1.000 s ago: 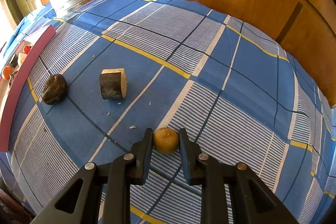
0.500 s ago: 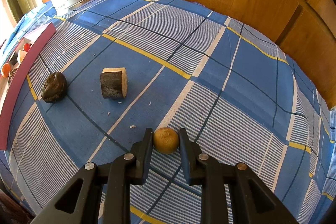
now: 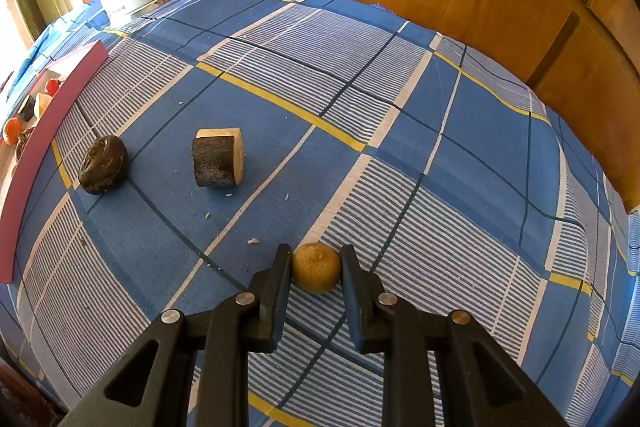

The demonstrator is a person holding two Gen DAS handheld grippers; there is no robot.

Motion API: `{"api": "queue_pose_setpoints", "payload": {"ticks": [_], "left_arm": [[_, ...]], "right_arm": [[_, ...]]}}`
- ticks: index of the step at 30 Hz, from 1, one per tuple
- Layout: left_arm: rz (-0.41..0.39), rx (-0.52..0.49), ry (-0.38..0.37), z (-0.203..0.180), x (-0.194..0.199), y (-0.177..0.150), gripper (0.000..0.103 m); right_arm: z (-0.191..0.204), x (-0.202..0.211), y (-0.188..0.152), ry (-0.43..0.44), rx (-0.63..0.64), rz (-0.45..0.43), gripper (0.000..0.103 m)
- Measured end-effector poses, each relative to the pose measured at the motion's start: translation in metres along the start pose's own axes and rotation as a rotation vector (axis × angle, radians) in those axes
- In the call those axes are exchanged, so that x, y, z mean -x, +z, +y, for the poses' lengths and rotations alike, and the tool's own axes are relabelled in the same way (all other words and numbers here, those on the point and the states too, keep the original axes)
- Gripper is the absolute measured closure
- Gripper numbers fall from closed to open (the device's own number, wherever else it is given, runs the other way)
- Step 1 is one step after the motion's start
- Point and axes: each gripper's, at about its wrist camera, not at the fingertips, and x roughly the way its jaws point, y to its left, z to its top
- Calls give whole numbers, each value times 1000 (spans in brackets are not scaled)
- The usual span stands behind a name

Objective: Organize fruits
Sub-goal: 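Carry the mandarin orange into the pink tray and open the left gripper, then withdraw the open left gripper from the tray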

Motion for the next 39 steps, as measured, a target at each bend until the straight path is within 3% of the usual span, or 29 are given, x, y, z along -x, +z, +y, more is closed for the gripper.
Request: {"api": "queue_pose_setpoints", "payload": {"ticks": [4, 9, 20, 29, 39], "left_arm": [[10, -16, 30, 0, -21, 12, 62], [3, -30, 63, 0, -32, 18, 46], [-62, -20, 214, -5, -3, -15, 47], [-119, -84, 211, -24, 28, -38, 46], [-98, -111, 195, -34, 34, -59, 46]], "right_arm": [[0, 0, 0, -1, -2, 0, 78], [0, 0, 0, -2, -3, -1, 78], [3, -1, 0, -16, 2, -1, 78], [5, 0, 0, -25, 6, -2, 79], [6, 0, 0, -39, 19, 0, 79]]}}
